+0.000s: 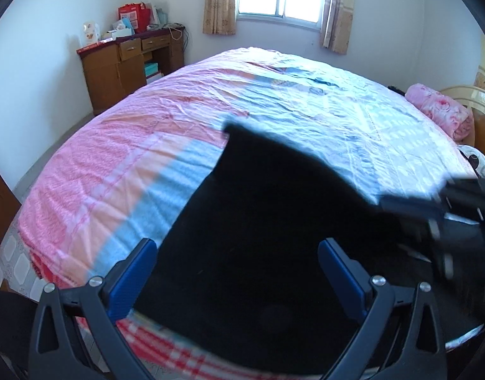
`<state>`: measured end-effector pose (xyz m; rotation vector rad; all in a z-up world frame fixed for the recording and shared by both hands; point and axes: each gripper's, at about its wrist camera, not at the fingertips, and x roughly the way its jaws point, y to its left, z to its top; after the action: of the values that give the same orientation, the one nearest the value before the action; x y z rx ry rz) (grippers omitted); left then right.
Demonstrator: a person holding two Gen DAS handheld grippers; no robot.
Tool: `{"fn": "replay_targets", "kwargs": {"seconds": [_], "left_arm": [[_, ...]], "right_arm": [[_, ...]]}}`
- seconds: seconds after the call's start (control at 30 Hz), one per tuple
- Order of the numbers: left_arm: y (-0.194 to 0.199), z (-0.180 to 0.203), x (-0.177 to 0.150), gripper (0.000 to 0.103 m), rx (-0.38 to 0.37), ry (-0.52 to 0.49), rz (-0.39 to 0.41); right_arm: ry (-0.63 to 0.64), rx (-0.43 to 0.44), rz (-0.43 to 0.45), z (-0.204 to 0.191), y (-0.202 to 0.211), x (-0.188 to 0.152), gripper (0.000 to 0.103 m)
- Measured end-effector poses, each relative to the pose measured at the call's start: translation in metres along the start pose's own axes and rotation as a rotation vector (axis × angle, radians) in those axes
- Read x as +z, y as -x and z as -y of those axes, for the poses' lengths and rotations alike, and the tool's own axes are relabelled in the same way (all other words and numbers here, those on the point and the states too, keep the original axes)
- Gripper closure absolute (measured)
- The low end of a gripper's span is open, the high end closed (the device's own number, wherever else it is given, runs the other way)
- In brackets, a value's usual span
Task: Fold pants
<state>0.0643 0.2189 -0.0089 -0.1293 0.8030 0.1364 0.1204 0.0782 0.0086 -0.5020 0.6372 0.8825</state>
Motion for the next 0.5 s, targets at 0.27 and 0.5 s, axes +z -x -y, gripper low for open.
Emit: {"fn": "replay_targets", "kwargs": {"seconds": [0.27,0.5], "left_arm": [[0.008,-0.035,-0.023,0.0,0.164,0.072,-0.03],[0.019,-0.031,-0.017,0.0,0.035,0.104,-0.007]], "right_arm": [[0.124,-0.017,0.046,-0.106,0.006,-0.036,0.098],[-0.136,0.068,0.08,-0.067,0.018,-0.039,0.097]]}}
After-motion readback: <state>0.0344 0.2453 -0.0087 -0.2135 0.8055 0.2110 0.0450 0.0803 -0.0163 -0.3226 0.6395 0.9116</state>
